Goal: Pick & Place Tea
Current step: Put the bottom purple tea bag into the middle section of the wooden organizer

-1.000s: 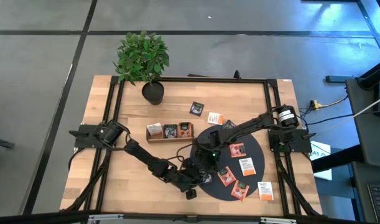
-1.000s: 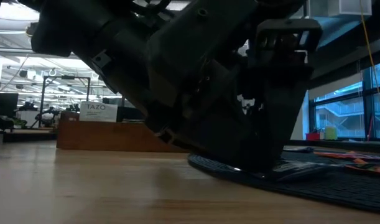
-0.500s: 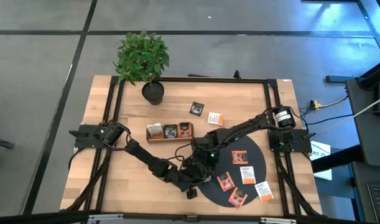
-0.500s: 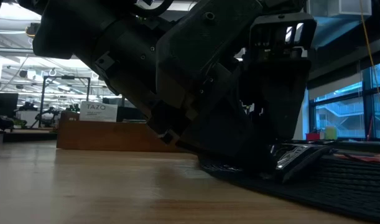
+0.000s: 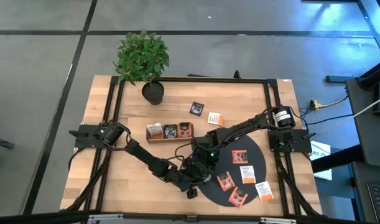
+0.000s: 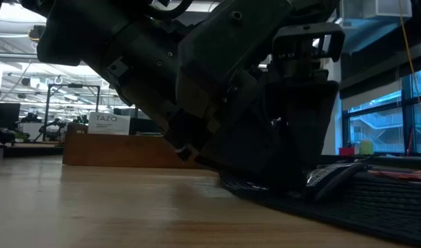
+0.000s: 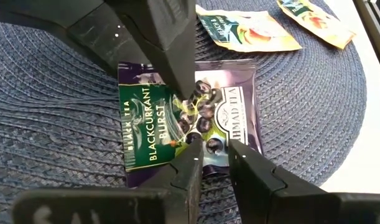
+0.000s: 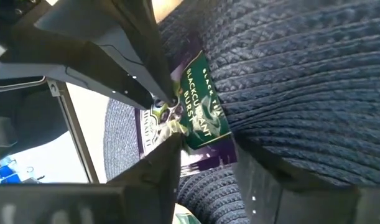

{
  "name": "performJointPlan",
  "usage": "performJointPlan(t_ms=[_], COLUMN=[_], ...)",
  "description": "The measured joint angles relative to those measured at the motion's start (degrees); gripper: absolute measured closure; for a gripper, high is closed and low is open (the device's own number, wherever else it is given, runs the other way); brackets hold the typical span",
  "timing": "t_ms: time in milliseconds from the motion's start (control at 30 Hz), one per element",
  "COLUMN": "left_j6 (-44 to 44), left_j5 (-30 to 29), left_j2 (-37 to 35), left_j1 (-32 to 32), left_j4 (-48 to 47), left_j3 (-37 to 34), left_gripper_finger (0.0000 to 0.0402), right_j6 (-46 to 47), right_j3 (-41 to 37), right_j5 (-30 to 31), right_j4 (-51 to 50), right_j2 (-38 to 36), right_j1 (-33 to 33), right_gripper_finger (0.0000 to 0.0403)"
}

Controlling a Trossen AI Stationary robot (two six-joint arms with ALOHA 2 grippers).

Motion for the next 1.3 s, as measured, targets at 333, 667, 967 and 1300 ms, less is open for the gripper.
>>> performJointPlan(t_ms=[333, 667, 967, 1300], left_j6=[0.0, 0.0, -0.57, 0.51], left_j5=[0.0, 0.02, 0.46, 1.82], left_j2=[0.02, 0.02, -0.44, -18.69], left_j1=[0.0, 0.0, -0.43, -0.05], left_j4=[0.02, 0.02, 1.99, -8.21], left_j3=[-0.02, -0.02, -0.22, -8.4], left_gripper_finger=[0.0329, 0.0329, 0.0329, 0.0329], right_j6=[-0.15, -0.13, -1.24, -3.71], right_j3=[0.98, 2.82, 2.82, 2.86], right_j5=[0.16, -0.31, -0.1, 8.76], right_j4=[-0.06, -1.17, -2.51, -4.87], right_j2=[0.0, 0.0, -0.35, -12.41], right_j1=[-0.04, -0.07, -0.07, -2.3], right_gripper_finger=[0.031, 0.0364, 0.0397, 0.0399])
